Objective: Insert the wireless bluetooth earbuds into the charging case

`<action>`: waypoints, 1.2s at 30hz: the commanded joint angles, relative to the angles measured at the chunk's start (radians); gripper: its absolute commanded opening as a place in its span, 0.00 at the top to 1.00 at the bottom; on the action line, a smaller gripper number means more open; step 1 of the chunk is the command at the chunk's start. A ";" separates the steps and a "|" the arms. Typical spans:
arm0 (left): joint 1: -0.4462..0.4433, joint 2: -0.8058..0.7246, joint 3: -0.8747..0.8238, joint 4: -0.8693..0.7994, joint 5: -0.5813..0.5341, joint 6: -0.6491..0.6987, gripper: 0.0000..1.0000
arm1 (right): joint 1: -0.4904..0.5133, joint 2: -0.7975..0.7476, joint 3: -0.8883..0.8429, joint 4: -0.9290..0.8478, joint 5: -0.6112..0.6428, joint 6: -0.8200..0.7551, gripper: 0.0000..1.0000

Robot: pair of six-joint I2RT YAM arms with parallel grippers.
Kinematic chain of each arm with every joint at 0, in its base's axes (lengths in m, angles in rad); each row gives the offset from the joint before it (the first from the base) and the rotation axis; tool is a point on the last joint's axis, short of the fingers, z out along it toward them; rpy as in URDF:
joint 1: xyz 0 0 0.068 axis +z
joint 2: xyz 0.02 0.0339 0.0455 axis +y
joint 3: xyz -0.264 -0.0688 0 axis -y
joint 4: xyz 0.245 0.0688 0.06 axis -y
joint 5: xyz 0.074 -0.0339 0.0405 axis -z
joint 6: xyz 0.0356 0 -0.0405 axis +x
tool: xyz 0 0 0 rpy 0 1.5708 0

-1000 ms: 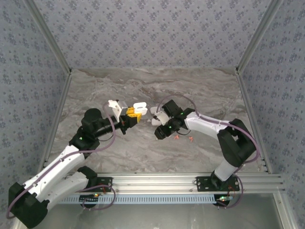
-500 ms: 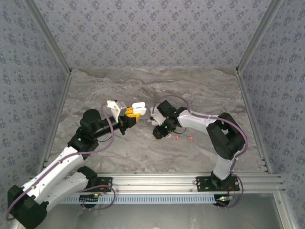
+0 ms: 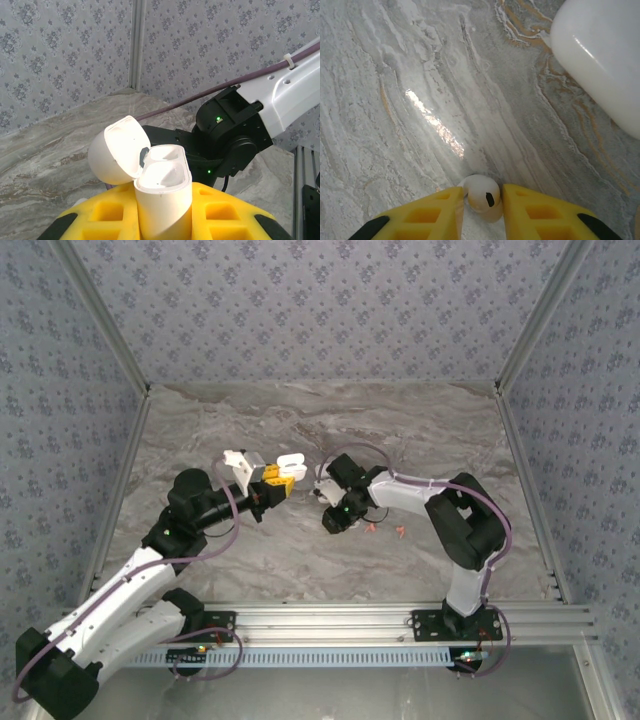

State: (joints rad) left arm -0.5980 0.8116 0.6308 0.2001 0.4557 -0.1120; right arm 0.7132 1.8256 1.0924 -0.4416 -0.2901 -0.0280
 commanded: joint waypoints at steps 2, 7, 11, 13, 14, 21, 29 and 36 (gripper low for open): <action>-0.006 -0.009 0.006 0.007 0.000 0.018 1.00 | 0.008 0.028 0.017 -0.034 -0.001 -0.016 0.76; -0.006 -0.009 0.006 0.004 -0.001 0.016 1.00 | 0.007 0.002 0.014 -0.019 -0.011 -0.010 0.81; -0.006 -0.009 0.005 0.004 -0.002 0.015 1.00 | -0.005 -0.076 -0.022 0.037 -0.022 0.005 0.83; -0.006 -0.009 0.004 0.005 -0.004 0.013 1.00 | -0.016 -0.127 -0.042 0.064 -0.033 0.018 0.83; -0.006 -0.009 0.002 0.006 -0.004 0.012 1.00 | -0.023 -0.160 -0.052 0.079 -0.036 0.022 0.84; -0.006 0.004 -0.011 0.042 -0.011 -0.007 1.00 | -0.046 -0.389 -0.085 0.137 -0.034 0.033 0.85; -0.006 0.071 -0.007 0.081 -0.017 -0.043 1.00 | -0.059 -0.604 -0.064 0.222 -0.014 0.020 0.85; -0.006 0.131 0.002 0.110 0.008 -0.068 1.00 | -0.045 -0.679 -0.033 0.255 -0.003 -0.005 0.84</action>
State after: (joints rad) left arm -0.5980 0.9272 0.6178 0.2440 0.4454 -0.1581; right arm 0.6609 1.1717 1.0225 -0.2234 -0.3061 -0.0143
